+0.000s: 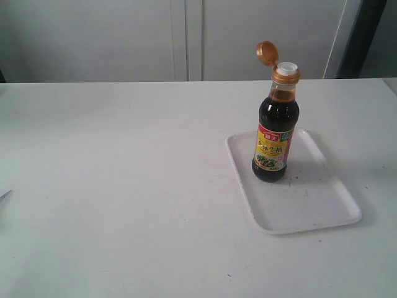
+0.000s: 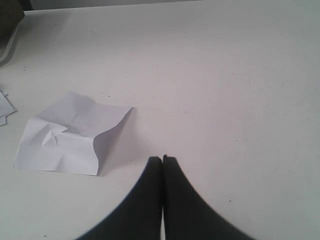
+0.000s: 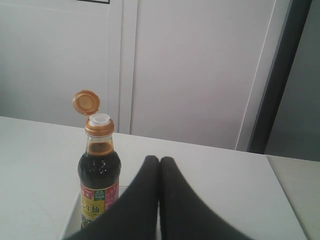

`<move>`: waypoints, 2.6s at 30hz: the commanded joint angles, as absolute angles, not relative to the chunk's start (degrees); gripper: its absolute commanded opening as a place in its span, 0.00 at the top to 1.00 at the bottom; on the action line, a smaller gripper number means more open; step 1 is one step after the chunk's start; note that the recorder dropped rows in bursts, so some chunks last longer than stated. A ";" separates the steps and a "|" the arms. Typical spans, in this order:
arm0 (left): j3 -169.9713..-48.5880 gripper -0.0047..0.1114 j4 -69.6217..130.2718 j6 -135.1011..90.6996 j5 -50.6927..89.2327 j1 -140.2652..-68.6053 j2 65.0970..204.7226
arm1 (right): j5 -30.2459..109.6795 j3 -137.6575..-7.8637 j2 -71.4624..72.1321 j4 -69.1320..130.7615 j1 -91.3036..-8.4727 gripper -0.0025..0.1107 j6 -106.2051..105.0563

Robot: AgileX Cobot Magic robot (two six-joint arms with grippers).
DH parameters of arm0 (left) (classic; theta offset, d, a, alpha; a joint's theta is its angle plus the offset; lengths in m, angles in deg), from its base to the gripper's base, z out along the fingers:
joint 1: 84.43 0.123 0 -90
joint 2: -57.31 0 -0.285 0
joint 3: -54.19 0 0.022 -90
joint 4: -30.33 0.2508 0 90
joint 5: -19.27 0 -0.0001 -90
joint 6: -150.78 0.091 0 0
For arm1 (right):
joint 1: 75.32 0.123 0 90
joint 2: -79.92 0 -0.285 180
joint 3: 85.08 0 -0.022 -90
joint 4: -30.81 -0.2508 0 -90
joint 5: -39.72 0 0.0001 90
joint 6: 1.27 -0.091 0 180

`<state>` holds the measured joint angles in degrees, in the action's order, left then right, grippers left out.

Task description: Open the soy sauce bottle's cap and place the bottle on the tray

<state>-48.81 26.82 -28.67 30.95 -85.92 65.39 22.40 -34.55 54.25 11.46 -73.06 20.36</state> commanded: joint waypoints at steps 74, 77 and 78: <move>-48.59 0.96 26.08 -29.22 30.95 -85.81 65.10 | 20.57 -7.86 72.13 29.55 -73.01 0.98 0.96; -48.59 0.96 26.08 -29.22 30.95 -85.81 65.10 | 20.57 -7.86 72.13 29.55 -73.01 0.98 0.96; -48.59 0.96 26.08 -29.22 30.95 -85.81 65.10 | 20.57 -7.86 72.13 29.55 -73.01 0.98 0.96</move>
<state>-48.81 26.72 -28.67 30.95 -85.92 65.39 20.48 -8.16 71.85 29.43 -73.06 1.33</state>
